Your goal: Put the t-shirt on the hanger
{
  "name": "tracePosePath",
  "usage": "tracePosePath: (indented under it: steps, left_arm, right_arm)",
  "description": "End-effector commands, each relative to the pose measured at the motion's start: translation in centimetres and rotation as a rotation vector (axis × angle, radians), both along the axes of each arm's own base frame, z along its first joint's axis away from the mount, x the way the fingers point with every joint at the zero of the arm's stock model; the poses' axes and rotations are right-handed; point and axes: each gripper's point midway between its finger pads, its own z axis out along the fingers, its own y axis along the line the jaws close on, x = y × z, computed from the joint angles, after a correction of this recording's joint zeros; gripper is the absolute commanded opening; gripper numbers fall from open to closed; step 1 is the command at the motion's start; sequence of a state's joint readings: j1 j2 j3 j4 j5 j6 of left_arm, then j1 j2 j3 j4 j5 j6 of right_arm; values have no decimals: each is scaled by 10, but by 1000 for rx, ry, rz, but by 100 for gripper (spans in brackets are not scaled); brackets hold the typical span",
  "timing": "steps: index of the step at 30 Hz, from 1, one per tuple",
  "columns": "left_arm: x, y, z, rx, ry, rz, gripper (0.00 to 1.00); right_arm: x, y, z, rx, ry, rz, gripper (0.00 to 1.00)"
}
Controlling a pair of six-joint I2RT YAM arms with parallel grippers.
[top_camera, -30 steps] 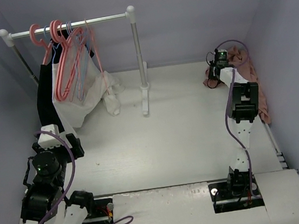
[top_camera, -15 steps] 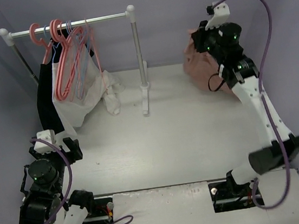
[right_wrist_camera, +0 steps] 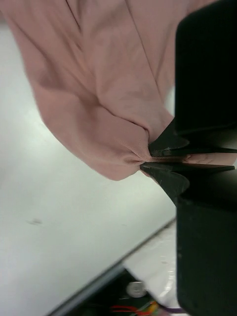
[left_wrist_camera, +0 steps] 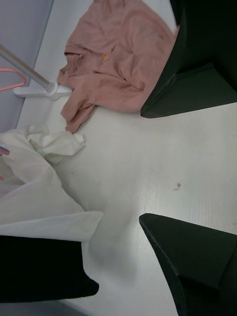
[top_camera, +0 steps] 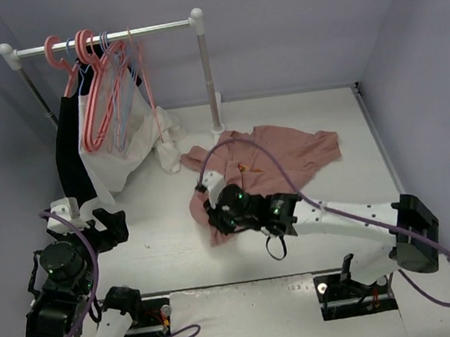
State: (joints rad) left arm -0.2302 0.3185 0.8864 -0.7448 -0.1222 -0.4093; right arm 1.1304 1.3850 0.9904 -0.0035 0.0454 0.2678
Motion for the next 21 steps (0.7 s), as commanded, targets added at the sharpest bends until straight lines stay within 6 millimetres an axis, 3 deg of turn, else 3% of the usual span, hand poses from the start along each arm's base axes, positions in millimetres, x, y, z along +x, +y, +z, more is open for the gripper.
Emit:
tracePosePath:
  steps: [1,4,5,8,12,14,19,21]
  left_arm:
    - [5,-23,-4,-175,56,-34,74]
    - [10,-34,-24,-254,130,-36,74]
    - [13,-36,-34,-272,164,-25,74]
    - [20,-43,-48,-304,227,-18,74]
    - [35,-60,-52,-360,252,-58,74]
    - [42,-66,-52,-367,256,-74,74]
    - [70,-107,-60,-309,283,-154,74]
    - [81,-131,-61,-243,288,-188,73]
  right_arm:
    - [-25,16,9,110,22,-11,9]
    - [-32,10,4,93,20,21,43]
    - [-27,3,11,93,-14,-3,55]
    - [1,-20,36,79,-131,-65,74]
    - [71,-67,66,67,-230,-211,75]
    - [101,-89,71,60,-238,-286,73]
    - [181,-149,64,21,-211,-450,58]
    - [201,-156,57,8,-199,-456,53]
